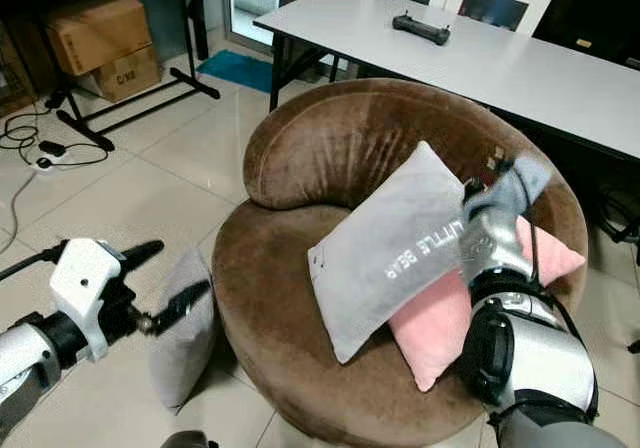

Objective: Move the pillow to the sofa from floor

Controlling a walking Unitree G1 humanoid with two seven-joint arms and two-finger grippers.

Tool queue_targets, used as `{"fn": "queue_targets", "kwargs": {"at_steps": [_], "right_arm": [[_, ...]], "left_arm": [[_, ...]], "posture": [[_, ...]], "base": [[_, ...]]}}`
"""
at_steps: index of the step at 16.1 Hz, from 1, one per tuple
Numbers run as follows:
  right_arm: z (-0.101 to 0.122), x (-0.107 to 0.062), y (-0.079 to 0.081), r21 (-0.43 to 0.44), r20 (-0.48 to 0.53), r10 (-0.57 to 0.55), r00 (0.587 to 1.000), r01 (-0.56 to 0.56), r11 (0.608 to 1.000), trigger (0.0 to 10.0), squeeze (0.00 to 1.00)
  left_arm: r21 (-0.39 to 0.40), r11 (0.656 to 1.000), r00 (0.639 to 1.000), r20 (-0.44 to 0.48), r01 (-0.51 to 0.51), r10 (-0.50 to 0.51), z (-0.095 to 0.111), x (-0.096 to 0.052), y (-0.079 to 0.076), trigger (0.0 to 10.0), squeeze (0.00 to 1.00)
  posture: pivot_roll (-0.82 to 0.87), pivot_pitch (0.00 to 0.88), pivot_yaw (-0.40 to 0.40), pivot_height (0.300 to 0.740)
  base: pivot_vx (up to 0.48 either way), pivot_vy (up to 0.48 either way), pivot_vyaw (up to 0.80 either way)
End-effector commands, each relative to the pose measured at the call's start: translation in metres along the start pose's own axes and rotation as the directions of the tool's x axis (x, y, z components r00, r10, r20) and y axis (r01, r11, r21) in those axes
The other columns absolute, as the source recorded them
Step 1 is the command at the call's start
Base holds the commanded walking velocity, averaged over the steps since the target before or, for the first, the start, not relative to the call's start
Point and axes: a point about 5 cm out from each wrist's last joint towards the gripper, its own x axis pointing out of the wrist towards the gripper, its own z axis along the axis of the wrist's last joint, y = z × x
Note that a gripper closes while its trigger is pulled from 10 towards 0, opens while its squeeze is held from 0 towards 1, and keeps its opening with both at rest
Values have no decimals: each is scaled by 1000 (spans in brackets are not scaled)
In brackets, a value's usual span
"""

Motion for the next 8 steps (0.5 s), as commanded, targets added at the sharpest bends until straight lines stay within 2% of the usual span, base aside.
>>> {"fn": "queue_targets", "kwargs": {"at_steps": [1, 2, 3, 4, 5, 6, 8], "right_arm": [[20, 1, 15, -48, 97, 111, 989, -107, 993, 10000, 1000], [18, -4, 24, -111, 111, 187, 976, -175, 978, 10000, 1000], [11, -20, 40, -204, 115, 296, 948, -269, 941, 10000, 1000], [4, -38, 49, -224, 105, 353, 930, -324, 919, 10000, 1000], [-1, -51, 54, -225, 87, 381, 921, -354, 908, 10000, 1000], [-10, -67, 59, -207, 61, 406, 912, -386, 899, 10000, 1000], [-28, -89, 64, -190, 6, 443, 896, -434, 881, 10000, 0]], "left_arm": [[2, 997, 997, 21, -77, 77, 0, 2, 4, 10000, 0], [-1, 989, 988, 50, -148, 147, 0, 3, 5, 10000, 0], [-8, 948, 943, 99, -317, 317, 2, 1, 14, 10000, 0], [-20, 913, 909, 94, -406, 406, 0, -3, 19, 10000, 0], [-12, 897, 894, 83, -441, 441, -2, -5, 20, 10000, 0], [-7, 897, 893, 81, -443, 442, -4, -7, 17, 10000, 0], [12, 899, 897, 76, -438, 436, -5, -10, 13, 10000, 0]], "posture": [[229, 0, -104, 740], [222, 0, -104, 740], [191, 0, -102, 740], [186, 0, -104, 740], [183, 0, -111, 740], [182, 0, -118, 740], [181, 0, -118, 740]], "base": [[0, 0, 0], [0, 0, 0], [0, 0, 0], [0, 0, 0], [0, 0, 0], [0, 0, 0], [0, 0, 0]]}}
